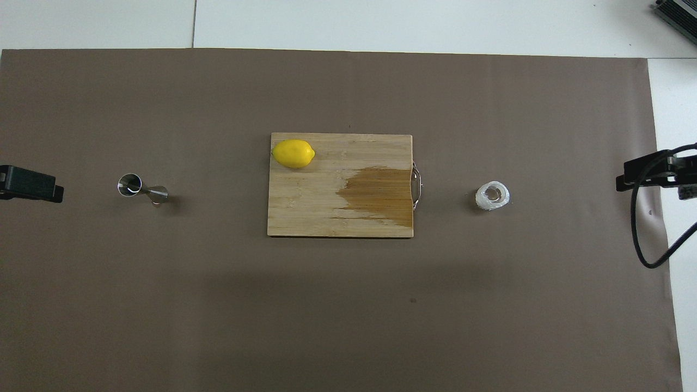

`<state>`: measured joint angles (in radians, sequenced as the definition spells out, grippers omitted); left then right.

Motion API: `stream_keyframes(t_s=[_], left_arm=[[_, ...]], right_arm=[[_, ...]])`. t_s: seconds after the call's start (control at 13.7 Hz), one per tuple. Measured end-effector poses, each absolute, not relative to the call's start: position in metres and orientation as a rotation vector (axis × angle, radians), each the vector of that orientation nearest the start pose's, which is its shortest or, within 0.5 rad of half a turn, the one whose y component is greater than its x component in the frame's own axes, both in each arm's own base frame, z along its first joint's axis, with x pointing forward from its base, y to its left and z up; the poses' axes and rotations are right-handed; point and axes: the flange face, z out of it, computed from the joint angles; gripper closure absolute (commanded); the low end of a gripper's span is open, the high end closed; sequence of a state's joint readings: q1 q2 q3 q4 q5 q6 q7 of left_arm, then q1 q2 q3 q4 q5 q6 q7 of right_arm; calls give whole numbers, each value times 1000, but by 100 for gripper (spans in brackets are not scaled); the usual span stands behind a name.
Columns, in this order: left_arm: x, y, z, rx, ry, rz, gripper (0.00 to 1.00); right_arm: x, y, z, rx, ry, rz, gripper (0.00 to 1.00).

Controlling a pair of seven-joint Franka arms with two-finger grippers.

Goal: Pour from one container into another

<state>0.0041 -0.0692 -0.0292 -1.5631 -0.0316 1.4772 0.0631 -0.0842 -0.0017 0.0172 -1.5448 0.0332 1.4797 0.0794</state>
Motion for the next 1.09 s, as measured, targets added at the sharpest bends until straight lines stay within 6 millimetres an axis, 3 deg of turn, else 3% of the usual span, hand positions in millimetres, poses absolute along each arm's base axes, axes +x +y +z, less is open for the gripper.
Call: stream_keyframes(t_s=[0.58,0.88,1.09], left_arm=[[522,-16,654,-3168,141,37,0],[523,-17,634,-3168,130,7,0],[535,-15,610,-3171,-41,18,0]], right_arm=[[544,-33,630,-3099,224,99,0],[544,-33,630,-3099,224,99,0],[544,-33,630,-3099,224,99,0]])
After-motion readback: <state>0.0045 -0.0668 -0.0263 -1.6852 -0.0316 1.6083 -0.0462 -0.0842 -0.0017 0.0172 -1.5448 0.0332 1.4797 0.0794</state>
